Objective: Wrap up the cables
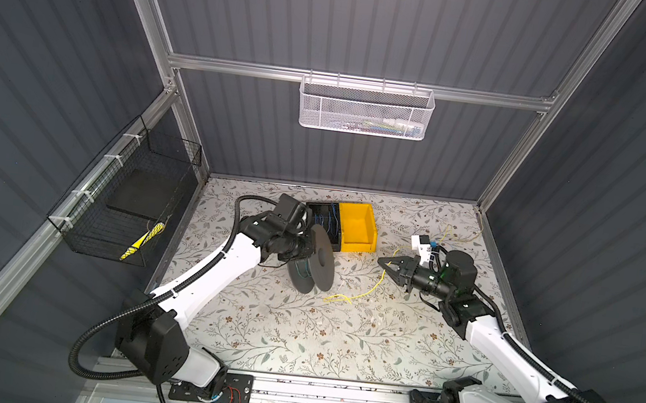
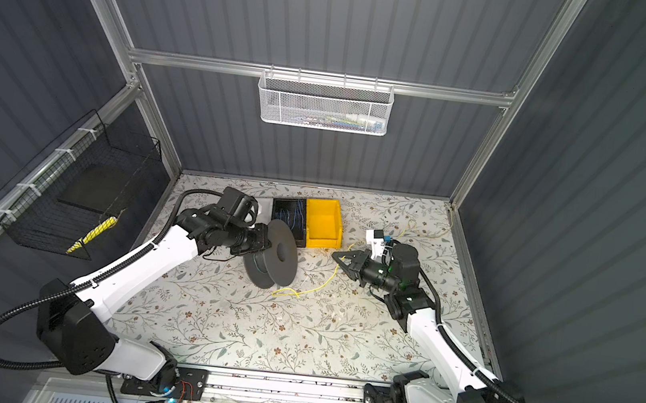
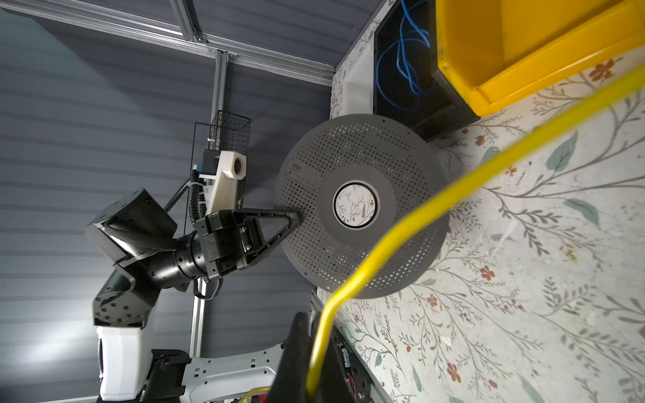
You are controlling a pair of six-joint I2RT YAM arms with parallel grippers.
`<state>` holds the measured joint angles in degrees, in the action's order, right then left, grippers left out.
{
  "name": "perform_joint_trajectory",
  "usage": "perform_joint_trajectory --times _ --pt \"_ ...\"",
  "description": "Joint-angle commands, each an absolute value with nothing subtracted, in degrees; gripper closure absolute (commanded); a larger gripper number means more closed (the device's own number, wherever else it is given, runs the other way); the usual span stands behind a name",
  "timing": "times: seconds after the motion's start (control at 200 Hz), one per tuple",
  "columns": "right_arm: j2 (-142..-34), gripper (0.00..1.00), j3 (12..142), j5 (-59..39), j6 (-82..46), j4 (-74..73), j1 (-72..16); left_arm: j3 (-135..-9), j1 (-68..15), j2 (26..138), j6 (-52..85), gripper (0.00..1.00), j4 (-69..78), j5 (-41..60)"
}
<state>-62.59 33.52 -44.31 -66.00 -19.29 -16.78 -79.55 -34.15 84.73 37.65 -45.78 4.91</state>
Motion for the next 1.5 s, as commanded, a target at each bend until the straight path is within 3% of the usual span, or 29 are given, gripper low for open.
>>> perform_joint_trajectory --times 0.0,0.26,0.54,0.795,0.92,1.496 --pt "-61.8 1.0 32.2 -45.5 -65.6 -22.0 -15.8 -87.7 -38.6 88.5 35.9 1.0 -59.9 -7.1" --pt "-63.8 1.0 29.9 -48.1 -65.7 -26.3 -15.2 -96.6 -46.9 97.5 38.8 1.0 -66.6 -15.3" --pt "-65.9 1.0 28.9 -50.0 -65.7 -28.4 -14.8 -98.3 -48.9 101.1 40.9 1.0 -65.8 -14.1" --pt "-66.9 1.0 29.2 -50.8 -65.9 -29.0 -14.5 -101.8 -48.9 101.3 40.2 0.58 -67.1 -13.4" --pt "-67.7 1.0 29.7 -52.2 -65.7 -29.1 -14.8 -104.5 -48.9 102.1 38.5 0.47 -69.0 -12.5" --pt "-71.9 1.0 32.9 -47.3 -63.6 -21.4 -24.1 -103.8 -48.3 98.4 33.2 0.39 -71.1 -9.7"
